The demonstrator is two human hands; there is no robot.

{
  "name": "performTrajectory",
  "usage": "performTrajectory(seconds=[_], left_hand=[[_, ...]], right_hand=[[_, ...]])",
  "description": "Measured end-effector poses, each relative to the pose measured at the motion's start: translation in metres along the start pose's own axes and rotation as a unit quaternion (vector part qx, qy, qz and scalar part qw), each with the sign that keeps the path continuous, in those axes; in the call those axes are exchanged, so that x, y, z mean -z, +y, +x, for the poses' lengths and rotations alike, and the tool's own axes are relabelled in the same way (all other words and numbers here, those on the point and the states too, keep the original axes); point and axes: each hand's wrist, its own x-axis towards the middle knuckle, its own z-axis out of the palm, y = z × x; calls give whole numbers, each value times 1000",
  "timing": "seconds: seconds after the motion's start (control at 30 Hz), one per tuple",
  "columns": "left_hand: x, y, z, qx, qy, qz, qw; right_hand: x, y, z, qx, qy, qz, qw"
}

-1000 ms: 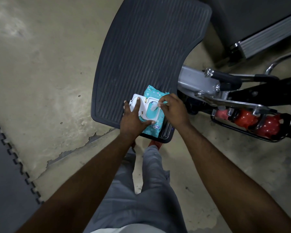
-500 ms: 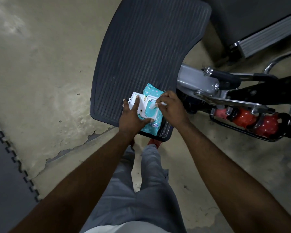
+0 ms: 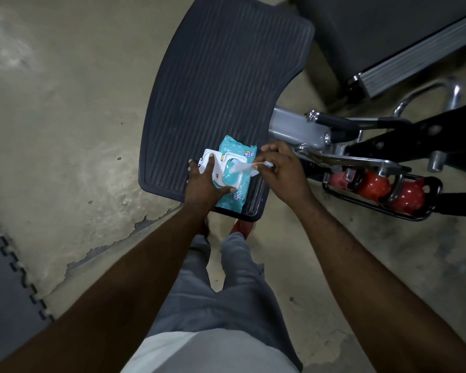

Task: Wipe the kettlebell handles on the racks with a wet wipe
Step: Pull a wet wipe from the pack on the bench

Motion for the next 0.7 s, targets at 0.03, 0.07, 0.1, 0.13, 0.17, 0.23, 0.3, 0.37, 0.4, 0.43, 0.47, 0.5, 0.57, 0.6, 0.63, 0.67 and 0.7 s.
performTrajectory(seconds=[0.03, 0.07, 0.1, 0.13, 0.17, 0.23, 0.3, 0.37, 0.4, 0.43, 0.47, 0.5, 0.57, 0.6, 0.63, 0.67, 0.7], left_hand=[[1, 0, 0, 8, -4, 1, 1000], [2, 1, -1, 15, -9, 3, 1000], [3, 2, -2, 20, -13, 5, 1000], [3, 3, -4, 22, -13, 5, 1000], [4, 5, -6, 21, -9, 5, 1000], [4, 10, -8, 7, 11, 15, 1000], [5, 15, -9, -14, 27, 44, 999], [5, 17, -7, -21, 29, 66, 997], [5, 19, -6, -19, 29, 70, 997], [5, 19, -5, -15, 29, 71, 997], [4, 19, -4, -14, 29, 71, 997], [4, 19, -4, -13, 30, 70, 997], [4, 20, -4, -11, 30, 70, 997], [4, 20, -4, -8, 30, 70, 997], [4, 21, -4, -5, 30, 71, 997], [3, 21, -4, -2, 31, 73, 997], [3, 20, -4, 0, 31, 73, 997]], right_hand=[[4, -4, -3, 4, 1, 2, 1000], [8, -7, -7, 8, 2, 3, 1000], [10, -10, -10, 13, 2, 2, 1000], [12, -13, -14, 14, -2, 0, 1000], [13, -15, -15, 12, -8, -2, 1000], [12, -18, -15, 13, -16, -8, 1000], [12, -20, -10, 17, -14, -16, 1000], [12, -24, -4, 21, -11, -20, 1000], [12, -26, -1, 21, -12, -23, 999], [12, -28, 2, 21, -14, -26, 999], [12, -31, 5, 22, -16, -30, 999], [12, -34, 9, 23, -15, -33, 999], [13, -41, 16, 29, -11, -33, 999], [15, -46, 20, 34, -8, -32, 999], [17, -50, 24, 38, -6, -32, 999], [19, -54, 28, 44, -1, -33, 998], [21, -58, 31, 49, 6, -30, 998]])
